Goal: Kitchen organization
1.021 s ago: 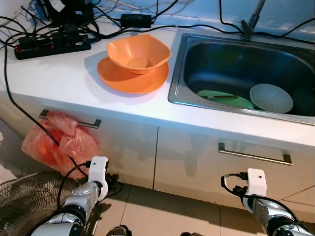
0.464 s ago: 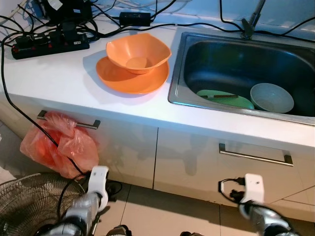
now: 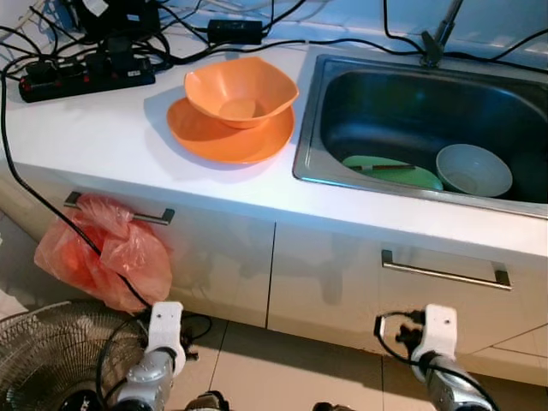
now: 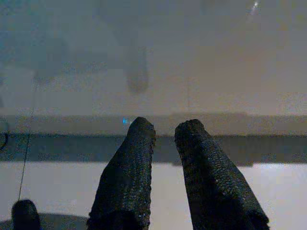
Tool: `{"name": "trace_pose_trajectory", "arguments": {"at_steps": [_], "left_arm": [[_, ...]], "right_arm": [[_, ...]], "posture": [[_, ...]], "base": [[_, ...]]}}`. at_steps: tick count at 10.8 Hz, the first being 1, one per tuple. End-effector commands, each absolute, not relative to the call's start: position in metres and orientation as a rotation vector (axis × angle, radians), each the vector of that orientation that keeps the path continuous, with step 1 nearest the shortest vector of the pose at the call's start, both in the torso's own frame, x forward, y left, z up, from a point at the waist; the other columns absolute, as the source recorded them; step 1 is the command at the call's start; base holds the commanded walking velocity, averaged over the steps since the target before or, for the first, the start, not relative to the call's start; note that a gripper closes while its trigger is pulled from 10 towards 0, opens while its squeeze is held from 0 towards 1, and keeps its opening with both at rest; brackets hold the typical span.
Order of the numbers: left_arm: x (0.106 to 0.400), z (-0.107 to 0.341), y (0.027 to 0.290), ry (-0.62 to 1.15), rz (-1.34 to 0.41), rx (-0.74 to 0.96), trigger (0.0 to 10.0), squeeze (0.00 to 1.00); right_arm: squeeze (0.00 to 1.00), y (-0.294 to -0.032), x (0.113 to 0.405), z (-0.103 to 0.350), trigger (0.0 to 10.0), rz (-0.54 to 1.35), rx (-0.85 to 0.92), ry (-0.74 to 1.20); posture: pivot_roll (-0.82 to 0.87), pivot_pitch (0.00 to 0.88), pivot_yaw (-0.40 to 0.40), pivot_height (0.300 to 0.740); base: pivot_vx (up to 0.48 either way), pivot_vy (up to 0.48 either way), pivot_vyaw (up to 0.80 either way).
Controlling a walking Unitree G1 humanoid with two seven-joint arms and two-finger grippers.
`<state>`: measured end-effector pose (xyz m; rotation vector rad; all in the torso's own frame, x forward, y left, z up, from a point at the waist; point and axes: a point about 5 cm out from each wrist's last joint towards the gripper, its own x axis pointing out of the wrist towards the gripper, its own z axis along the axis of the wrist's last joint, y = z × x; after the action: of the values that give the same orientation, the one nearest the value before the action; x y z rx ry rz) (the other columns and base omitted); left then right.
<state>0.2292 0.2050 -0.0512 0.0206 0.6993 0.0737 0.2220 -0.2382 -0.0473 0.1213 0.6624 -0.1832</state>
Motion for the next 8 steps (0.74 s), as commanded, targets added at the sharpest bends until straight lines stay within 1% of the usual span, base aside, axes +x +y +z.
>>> {"name": "trace_pose_trajectory", "arguments": {"at_steps": [1,3,4,6,8], "left_arm": [[0.226,-0.053,0.207,0.697,0.114,0.01,10.0,0.0],[0.223,-0.055,0.207,0.703,0.119,0.005,10.0,0.0],[0.222,-0.055,0.208,0.705,0.121,0.005,10.0,0.0],[0.218,-0.056,0.214,0.712,0.133,0.004,10.0,0.0],[0.215,-0.058,0.212,0.721,0.134,0.001,10.0,0.0]], "right_arm": [[0.0,-0.236,0.216,-0.051,10.0,-0.202,0.144,0.664],[0.0,-0.226,0.207,-0.059,10.0,-0.193,0.154,0.695],[0.0,-0.224,0.205,-0.06,10.0,-0.191,0.157,0.697],[0.0,-0.21,0.201,-0.066,10.0,-0.156,0.167,0.719],[0.0,-0.203,0.201,-0.067,10.0,-0.138,0.175,0.725]], "posture": [[0.13,0.16,-0.026,0.74],[0.14,0.181,-0.014,0.74],[0.14,0.186,-0.012,0.74],[0.16,0.199,-0.003,0.74],[0.14,0.202,-0.001,0.74]], "base": [[0.0,0.0,0.0],[0.0,0.0,0.0],[0.0,0.0,0.0],[0.0,0.0,0.0],[0.0,0.0,0.0]]}}
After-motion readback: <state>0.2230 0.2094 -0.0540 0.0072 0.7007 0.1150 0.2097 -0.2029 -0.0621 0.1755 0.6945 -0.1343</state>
